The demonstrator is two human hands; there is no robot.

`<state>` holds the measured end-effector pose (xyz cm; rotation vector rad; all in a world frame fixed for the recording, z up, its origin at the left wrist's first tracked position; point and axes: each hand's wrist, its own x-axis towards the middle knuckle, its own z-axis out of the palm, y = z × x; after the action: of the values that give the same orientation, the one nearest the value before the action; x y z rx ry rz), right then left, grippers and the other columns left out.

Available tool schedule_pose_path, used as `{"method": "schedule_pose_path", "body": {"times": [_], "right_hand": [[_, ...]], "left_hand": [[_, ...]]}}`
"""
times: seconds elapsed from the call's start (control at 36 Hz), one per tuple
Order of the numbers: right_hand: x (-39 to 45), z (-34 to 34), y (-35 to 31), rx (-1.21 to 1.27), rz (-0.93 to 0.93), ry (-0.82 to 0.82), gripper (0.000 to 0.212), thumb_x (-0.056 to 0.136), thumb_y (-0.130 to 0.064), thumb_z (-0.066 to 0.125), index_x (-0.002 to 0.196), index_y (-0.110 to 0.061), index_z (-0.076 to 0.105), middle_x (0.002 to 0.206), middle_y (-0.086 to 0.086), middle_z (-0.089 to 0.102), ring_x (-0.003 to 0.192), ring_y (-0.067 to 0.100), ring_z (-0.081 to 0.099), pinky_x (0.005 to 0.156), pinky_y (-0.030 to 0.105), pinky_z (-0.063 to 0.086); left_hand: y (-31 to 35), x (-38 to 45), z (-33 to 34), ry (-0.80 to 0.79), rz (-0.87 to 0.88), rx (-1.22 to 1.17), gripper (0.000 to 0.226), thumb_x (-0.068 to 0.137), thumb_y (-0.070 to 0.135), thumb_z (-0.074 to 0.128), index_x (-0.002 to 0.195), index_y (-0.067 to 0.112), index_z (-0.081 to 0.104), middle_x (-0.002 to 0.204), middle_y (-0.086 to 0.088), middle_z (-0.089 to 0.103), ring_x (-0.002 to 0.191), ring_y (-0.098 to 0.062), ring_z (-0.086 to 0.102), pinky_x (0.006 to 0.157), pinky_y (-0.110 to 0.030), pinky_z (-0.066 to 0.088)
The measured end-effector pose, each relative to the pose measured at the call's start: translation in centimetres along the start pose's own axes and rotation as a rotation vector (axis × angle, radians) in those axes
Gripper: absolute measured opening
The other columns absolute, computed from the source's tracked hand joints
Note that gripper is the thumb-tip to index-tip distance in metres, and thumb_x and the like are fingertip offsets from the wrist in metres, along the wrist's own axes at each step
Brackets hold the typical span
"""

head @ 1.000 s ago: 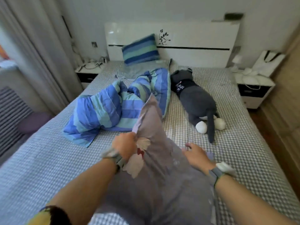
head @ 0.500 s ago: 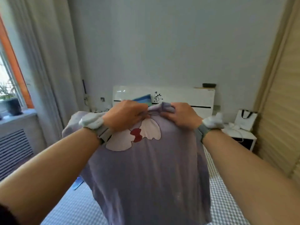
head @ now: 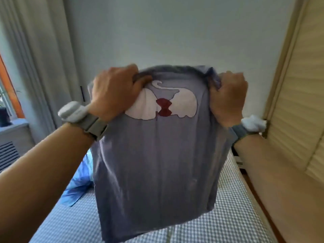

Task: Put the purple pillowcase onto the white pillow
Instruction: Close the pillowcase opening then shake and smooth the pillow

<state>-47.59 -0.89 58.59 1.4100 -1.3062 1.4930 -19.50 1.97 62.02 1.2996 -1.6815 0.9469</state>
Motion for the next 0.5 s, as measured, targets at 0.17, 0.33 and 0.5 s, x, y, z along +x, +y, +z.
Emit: {"method": "schedule_pose_path", "body": {"times": [0.17,0.33,0.5], "right_hand": [[-10.2,1.9,0.8,-0.208,-0.096,-0.999,0.052,0.101,-0.047,0.038,0.085,-0.010,0.069,0.087,0.019,0.070,0.082,0.037,0.067,0.067,0.037,0.048],[-8.7,-0.2,3.3,-0.259,-0.193,-0.636,0.045,0.096,-0.040,0.056,0.065,-0.007,0.064,0.065,0.014,0.064,0.069,0.036,0.057,0.066,0.043,0.043],[-6.8,-2.9,4.2,-0.382,-0.048,-0.562,0.045,0.101,-0.043,0.043,0.093,-0.010,0.071,0.098,0.013,0.068,0.102,0.037,0.052,0.100,0.050,0.035]], "left_hand": [[0.9,-9.8,8.1,-0.675,0.216,0.188,0.053,0.100,0.060,0.020,0.108,0.032,0.065,0.087,-0.001,0.071,0.075,-0.027,0.071,0.062,-0.030,0.050],[1.0,-8.2,7.1,-0.616,0.070,-0.039,0.076,0.094,0.074,0.009,0.093,0.023,0.065,0.090,-0.008,0.069,0.078,-0.031,0.065,0.066,-0.036,0.048],[5.0,-7.1,4.4,-1.041,-0.164,-0.473,0.057,0.098,0.064,0.037,0.090,0.018,0.070,0.092,-0.008,0.067,0.086,-0.023,0.066,0.082,-0.035,0.053]]}}
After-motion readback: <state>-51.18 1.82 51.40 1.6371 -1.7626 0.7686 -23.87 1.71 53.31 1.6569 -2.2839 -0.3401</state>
